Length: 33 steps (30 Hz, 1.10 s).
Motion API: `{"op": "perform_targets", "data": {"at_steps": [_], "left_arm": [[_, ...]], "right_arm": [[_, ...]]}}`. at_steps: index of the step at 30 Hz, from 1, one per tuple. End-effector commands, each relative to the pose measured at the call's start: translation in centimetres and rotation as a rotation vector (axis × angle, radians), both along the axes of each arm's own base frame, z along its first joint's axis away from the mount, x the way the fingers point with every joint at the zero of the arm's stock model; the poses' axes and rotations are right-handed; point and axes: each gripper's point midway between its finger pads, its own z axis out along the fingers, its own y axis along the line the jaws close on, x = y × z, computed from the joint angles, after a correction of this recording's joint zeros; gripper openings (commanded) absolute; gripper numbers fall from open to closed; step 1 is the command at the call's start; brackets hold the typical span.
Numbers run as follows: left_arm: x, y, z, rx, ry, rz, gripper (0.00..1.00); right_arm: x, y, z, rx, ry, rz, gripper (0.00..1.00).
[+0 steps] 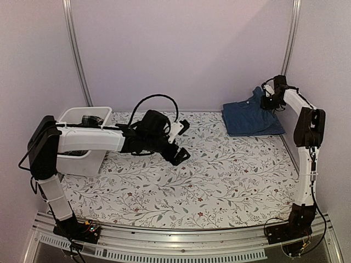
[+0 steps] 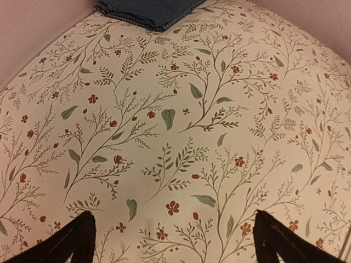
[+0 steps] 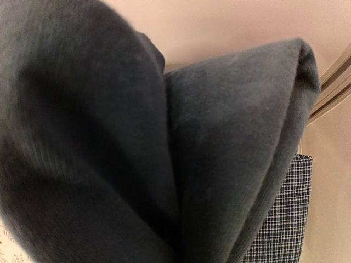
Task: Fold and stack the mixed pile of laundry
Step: Place the square-folded T-shirt at the corner of the board, then reset both arms
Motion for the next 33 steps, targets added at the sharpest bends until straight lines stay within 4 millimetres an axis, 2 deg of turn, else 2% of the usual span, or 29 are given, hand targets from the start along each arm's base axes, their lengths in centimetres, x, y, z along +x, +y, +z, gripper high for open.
{"op": "perform_targets", "data": {"at_steps": [1,3,4,5,7,10,14,18,22,26,30,32,33], "left_arm": [[1.0,0.3,-0.1,0.028,0.003,0.019,1.0],[1.1,0.4,-0.1,0.034,0.006,0.024,1.0],[1.1,0.4,-0.2,0.038,0.008,0.024,1.0],[1.2,0.4,-0.2,0.041,0.009,0.026,1.0],[1.3,0.4,-0.4,0.047,0.014,0.033,1.0],[1.5,0.4,-0.3,0.043,0.019,0.039,1.0],[1.8,0.5,-0.5,0.047,0.02,0.05,1.0],[2.4,0.9,-0.2,0.024,0.029,0.088,1.0],[3.3,1.6,1.0,-0.024,0.023,0.128,1.0],[5.0,2.9,2.9,-0.081,0.027,0.184,1.0],[7.0,4.6,5.6,-0.134,0.032,0.237,1.0],[8.1,5.8,7.1,-0.168,0.058,0.26,1.0],[8.9,6.3,8.4,-0.194,0.069,0.276,1.0]], "right_arm": [[1.5,-2.9,0.0,0.095,-0.061,0.008,0.08],[1.6,-4.6,-0.9,0.121,-0.052,-0.02,0.13],[1.6,-5.5,-1.1,0.123,-0.05,-0.047,0.23],[1.6,-6.5,-1.4,0.12,-0.046,-0.073,0.37],[1.7,-8.1,-1.0,0.106,-0.059,-0.116,0.51],[1.9,-10.0,0.1,0.067,-0.086,-0.176,0.56],[1.6,-10.7,1.2,0.053,-0.099,-0.2,0.57],[1.3,-9.8,2.3,0.087,-0.108,-0.177,0.58],[0.4,-8.5,3.1,0.115,-0.098,-0.154,0.59],[-0.4,-6.4,5.7,0.118,-0.12,-0.128,0.63],[-1.2,-2.8,8.3,0.112,-0.146,-0.073,0.7],[-1.7,-0.5,9.2,0.117,-0.151,-0.034,0.74],[-2.1,0.9,10.2,0.118,-0.165,-0.013,0.76]]}}
